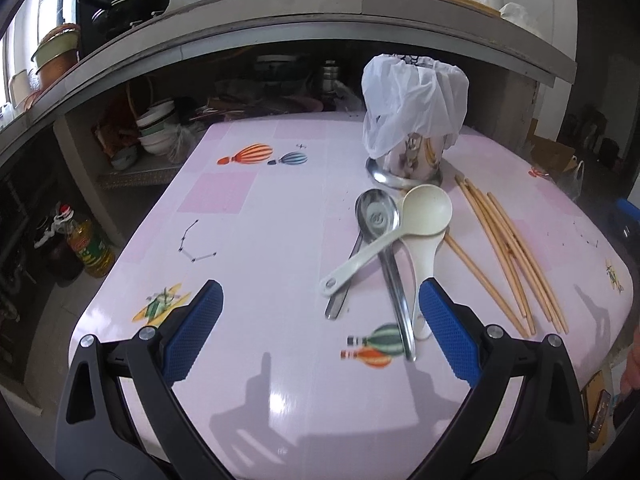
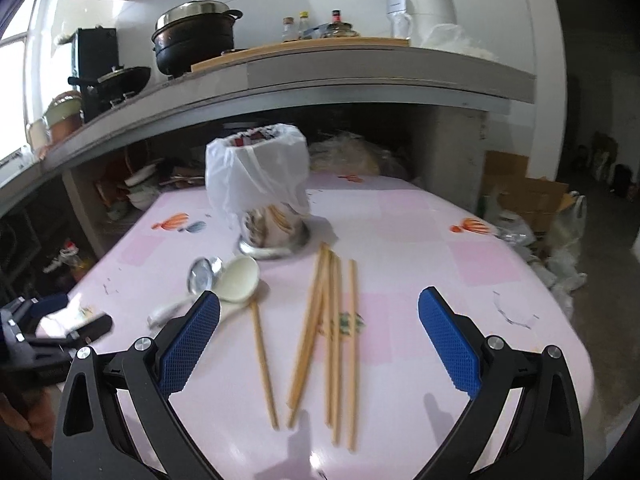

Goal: Organize utensils
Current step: 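Move left tool to the metal spoon while right tool approaches the cream ladle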

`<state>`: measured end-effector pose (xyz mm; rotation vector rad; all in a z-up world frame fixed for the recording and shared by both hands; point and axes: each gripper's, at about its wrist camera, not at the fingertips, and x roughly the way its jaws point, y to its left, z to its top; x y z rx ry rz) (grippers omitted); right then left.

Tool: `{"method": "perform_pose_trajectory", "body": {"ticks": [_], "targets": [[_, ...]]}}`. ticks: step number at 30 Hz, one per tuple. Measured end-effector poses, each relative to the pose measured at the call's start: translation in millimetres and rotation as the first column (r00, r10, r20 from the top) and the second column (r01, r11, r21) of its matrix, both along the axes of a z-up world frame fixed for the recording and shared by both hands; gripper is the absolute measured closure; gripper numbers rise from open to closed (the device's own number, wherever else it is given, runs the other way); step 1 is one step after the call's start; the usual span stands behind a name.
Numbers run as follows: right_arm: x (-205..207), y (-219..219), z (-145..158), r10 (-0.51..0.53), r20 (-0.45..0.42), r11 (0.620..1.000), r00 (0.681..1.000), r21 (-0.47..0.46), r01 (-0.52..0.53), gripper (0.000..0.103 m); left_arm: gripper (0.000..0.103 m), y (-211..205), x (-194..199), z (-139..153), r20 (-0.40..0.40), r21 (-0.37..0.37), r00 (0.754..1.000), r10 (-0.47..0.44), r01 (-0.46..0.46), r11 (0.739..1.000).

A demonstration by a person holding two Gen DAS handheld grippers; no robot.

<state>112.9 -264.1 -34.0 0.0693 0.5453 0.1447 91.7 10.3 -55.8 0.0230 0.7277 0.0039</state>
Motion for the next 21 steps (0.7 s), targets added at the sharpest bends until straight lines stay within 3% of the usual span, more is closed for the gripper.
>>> {"method": "perform_pose_trajectory", "body": {"ticks": [4,9,14,15,21], "targets": [[35.4,10.9,-2.5,0.087,-0.047,0.995,0.995,0.046,-0.085,0.011,0.008,3.5,11.4,-5.0,-0.004,-0.030,1.000,-0.014,0.014,0.999],[79.9,29.2,-16.8,0.185,-0.125,0.980,0.975,0.099,-0.173,0.032,0.008,9.3,23.5,-14.4,-0.017,-0.056,1.000,-0.010,0.009,0.998],[126.6,46.8,-38.8,0.260,-0.220,0.961,0.940,0.150,-0.231,0.046,0.009,13.1,38.0,-15.9,-0.013,-0.064,0.999,-0.032,0.031,0.997],[132.3,48.1,-42.5,0.272,-0.232,0.958,0.934,0.156,-0.241,0.051,0.012,13.2,42.1,-14.5,-0.004,-0.063,0.999,-0.042,0.041,0.997],[150.1,59.4,-57.6,0.337,-0.284,0.939,0.898,0.175,-0.297,0.059,0.032,10.1,88.4,-10.4,0.000,-0.088,0.992,-0.123,0.122,0.989]]}}
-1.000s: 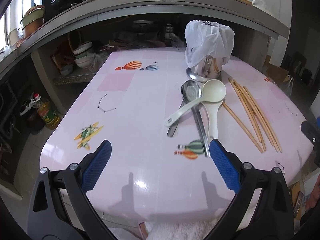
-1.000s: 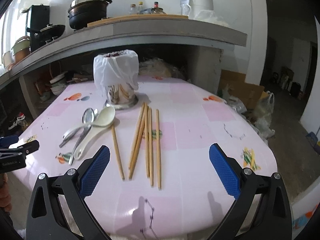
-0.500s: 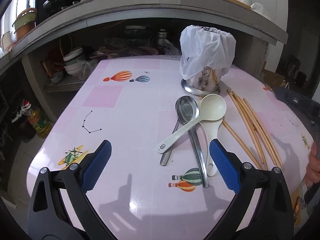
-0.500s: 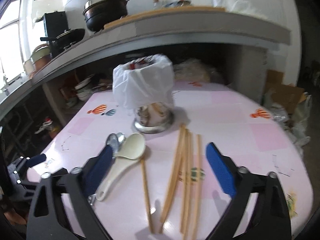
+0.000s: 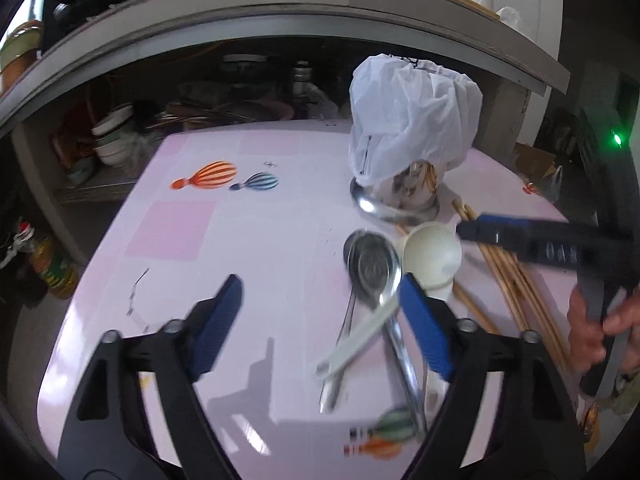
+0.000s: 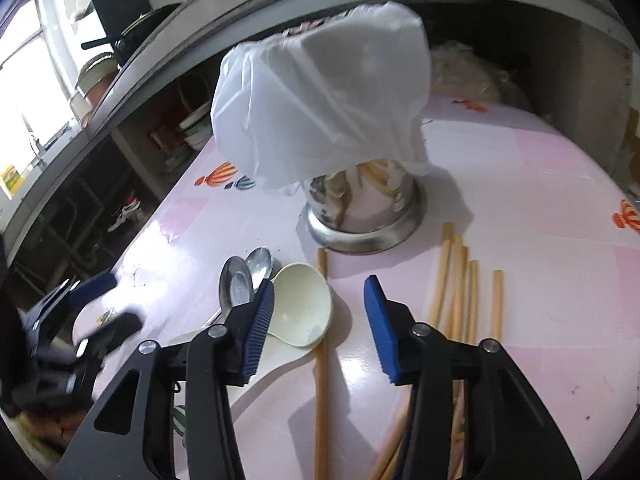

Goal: Organize utensils
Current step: 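Move left tool to the metal spoon while right tool approaches the cream ladle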

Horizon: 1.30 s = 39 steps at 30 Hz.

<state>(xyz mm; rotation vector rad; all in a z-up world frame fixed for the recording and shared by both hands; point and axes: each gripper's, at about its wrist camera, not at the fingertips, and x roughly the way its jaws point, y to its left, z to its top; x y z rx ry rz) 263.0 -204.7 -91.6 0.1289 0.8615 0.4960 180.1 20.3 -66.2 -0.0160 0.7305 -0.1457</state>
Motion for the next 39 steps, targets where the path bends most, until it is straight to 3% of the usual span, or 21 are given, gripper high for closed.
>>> {"method": "perform_pose_trajectory", "body": {"ticks": [10,14,19,26,34,39], "targets": [[10.5,3.7,-13.5,0.066,-0.056,0.998,0.996,0.015,-0.066,0.077,0.057,-13.4,74.9,-20.1,-0.127,-0.077,0.975,-0.183,0.174,0.982],[11.0,4.9,-15.4,0.084,-0.050,0.996,0.995,0.021,-0.083,0.082,0.060,-18.1,84.3,-27.0,-0.170,-0.095,0.960,-0.222,0.208,0.973],[12.1,3.9,-19.1,0.090,-0.051,0.996,0.995,0.023,-0.088,0.089,0.073,-20.1,87.9,-32.1,-0.205,-0.128,0.947,-0.248,0.226,0.966],[12.0,-0.2,-19.2,0.090,-0.047,0.995,0.995,0.038,-0.088,0.090,0.074,-18.6,85.0,-32.6,-0.220,-0.156,0.939,-0.264,0.233,0.960],[14.0,-2.5,-22.5,0.079,-0.065,0.996,0.995,0.051,-0.075,0.090,0.074,-15.7,92.6,-45.6,-0.289,-0.164,0.925,-0.245,0.204,0.965],[13.0,0.3,-22.8,0.087,-0.067,0.995,0.994,0.048,-0.084,0.090,0.074,-18.9,90.5,-43.7,-0.280,-0.166,0.924,-0.261,0.221,0.961]]}}
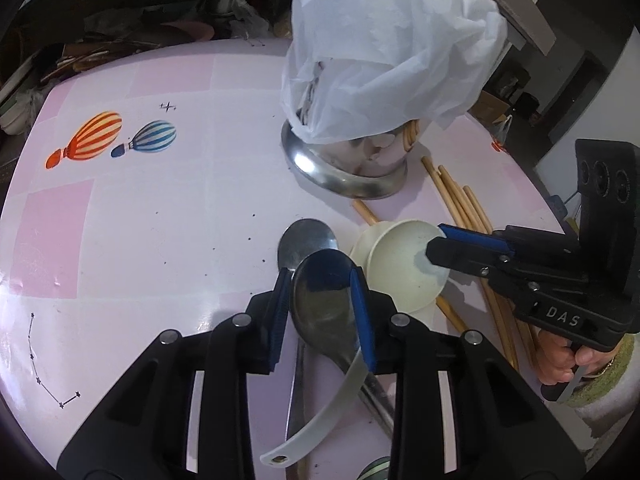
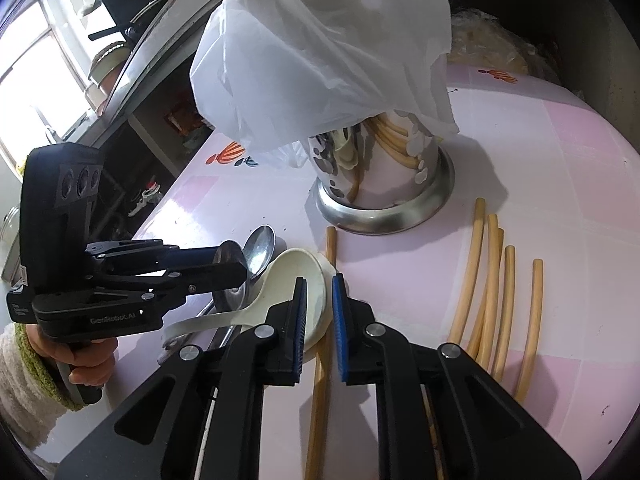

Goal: Organize utensils
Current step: 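Close left tool on the metal spoon handle while right tool straddles the ladle handle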

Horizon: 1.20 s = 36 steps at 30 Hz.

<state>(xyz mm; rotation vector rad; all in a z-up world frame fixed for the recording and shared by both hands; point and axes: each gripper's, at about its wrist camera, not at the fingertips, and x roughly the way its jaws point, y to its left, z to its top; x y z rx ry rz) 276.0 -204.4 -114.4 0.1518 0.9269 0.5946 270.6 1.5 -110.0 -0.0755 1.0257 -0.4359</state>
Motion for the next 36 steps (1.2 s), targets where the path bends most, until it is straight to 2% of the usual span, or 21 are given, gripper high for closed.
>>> {"method": "perform_pose_trajectory", "body": {"ticks": [5,7,11,13,29,36], "targets": [[1.6,1.5,-1.1,0.006,-0.001,1.000,1.000,-0.004,-0.006,0.090,0.076,-5.0,-2.6,4.0,0.027,0.019,1.000,-0.007,0.006,1.000],[2.1,1.9,-2.0,0.006,0.000,1.000,1.000,-0.009,-0.006,0.090,0.086,-7.1,-3.6,4.6,0.043,0.049,0.999,-0.008,0.006,0.999],[1.3,2.7,-2.1,0.007,0.009,1.000,1.000,-0.013,-0.007,0.090,0.091,-6.1,-5.1,6.1,0.056,0.043,0.998,-0.004,0.001,0.999],[-0.7,3.7,-0.5,0.007,0.021,1.000,1.000,-0.015,-0.007,0.094,0.096,-4.7,-6.1,7.3,0.064,0.042,0.998,0.000,-0.003,0.999],[-13.3,3.0,26.6,0.002,0.088,1.000,0.996,-0.019,0.000,0.099,0.102,5.2,-14.7,18.2,0.097,-0.001,0.995,0.027,-0.027,1.000],[-16.0,-7.2,27.0,-0.030,0.048,0.998,0.998,0.050,0.027,0.099,0.102,7.8,-21.6,15.3,0.096,-0.002,0.995,0.042,-0.042,0.999]]}}
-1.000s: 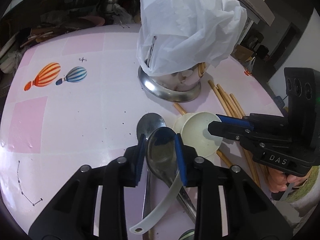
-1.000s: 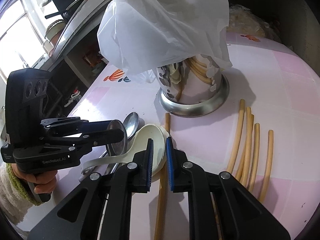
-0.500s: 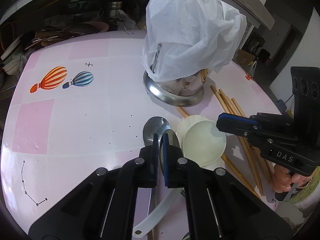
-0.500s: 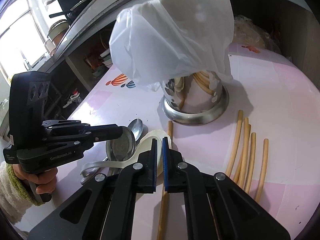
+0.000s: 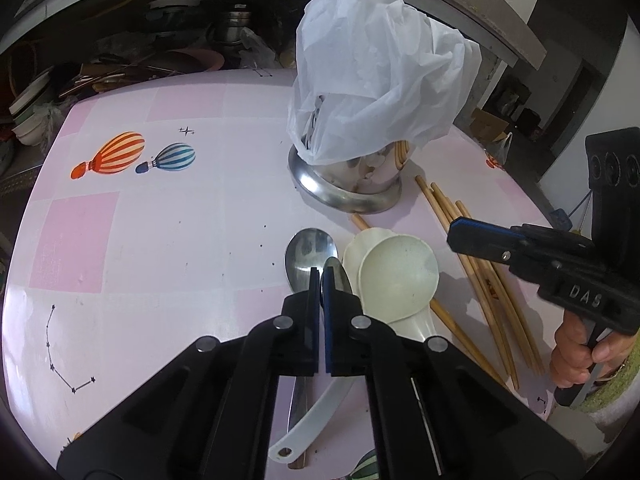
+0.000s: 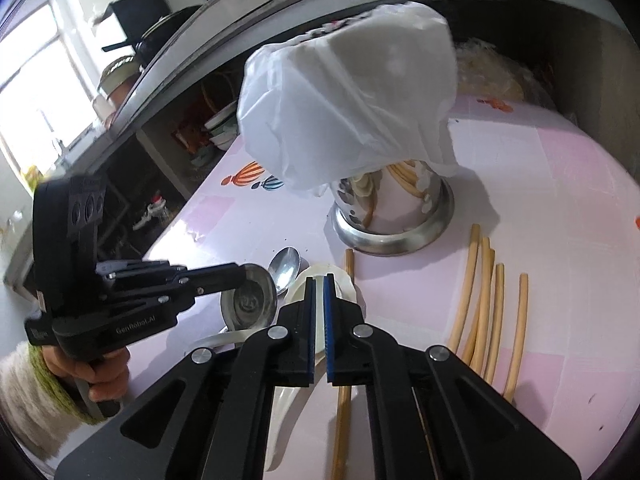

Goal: Organize utensils
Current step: 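Close left tool on the metal spoon handle while right tool straddles the ladle handle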

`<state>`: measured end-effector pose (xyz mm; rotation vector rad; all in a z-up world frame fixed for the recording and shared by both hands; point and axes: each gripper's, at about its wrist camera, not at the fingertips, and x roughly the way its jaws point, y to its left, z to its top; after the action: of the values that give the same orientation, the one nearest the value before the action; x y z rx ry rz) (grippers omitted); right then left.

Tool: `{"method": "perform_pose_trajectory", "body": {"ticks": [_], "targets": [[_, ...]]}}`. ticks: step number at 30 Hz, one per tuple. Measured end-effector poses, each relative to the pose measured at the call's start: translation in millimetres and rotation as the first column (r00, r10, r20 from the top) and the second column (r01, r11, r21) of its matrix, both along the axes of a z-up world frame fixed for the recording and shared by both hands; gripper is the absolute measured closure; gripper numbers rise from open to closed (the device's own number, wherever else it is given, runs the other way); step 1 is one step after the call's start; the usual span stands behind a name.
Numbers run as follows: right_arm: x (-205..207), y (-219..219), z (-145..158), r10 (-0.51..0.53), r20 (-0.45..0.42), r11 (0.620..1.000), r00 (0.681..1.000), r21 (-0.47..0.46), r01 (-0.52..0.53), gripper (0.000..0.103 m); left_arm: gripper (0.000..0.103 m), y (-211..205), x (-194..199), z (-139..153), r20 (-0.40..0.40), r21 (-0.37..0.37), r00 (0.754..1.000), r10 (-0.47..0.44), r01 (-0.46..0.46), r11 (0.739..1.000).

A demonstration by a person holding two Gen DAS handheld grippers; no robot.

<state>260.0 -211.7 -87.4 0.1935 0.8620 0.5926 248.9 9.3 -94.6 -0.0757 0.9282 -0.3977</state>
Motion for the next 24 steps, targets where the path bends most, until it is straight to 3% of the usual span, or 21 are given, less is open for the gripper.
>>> {"method": "perform_pose_trajectory", "body": {"ticks": [2,6,16,24], "targets": [[-0.8,-7.3,0.1,-0.019,-0.014,0.999,1.000,0.028,0.020,0.096,0.102,0.7,-1.7,-0.6,0.000,0.003,1.000,0.004,-0.004,1.000],[-7.6,-18.5,3.0,-0.057,-0.020,0.997,0.998,0.048,0.057,0.075,0.102,2.8,-4.3,-0.8,0.004,0.003,1.000,0.010,-0.010,1.000],[-12.2,-10.0,-16.8,-0.060,-0.095,0.997,0.994,0.042,0.064,0.074,0.102,8.2,-6.7,-8.2,-0.002,-0.016,1.000,0.017,-0.017,1.000],[-8.7,11.4,-16.4,-0.013,-0.096,0.999,0.995,0.036,0.017,0.074,0.102,8.9,-7.1,-9.6,0.000,-0.030,1.000,0.014,-0.014,0.999]]}}
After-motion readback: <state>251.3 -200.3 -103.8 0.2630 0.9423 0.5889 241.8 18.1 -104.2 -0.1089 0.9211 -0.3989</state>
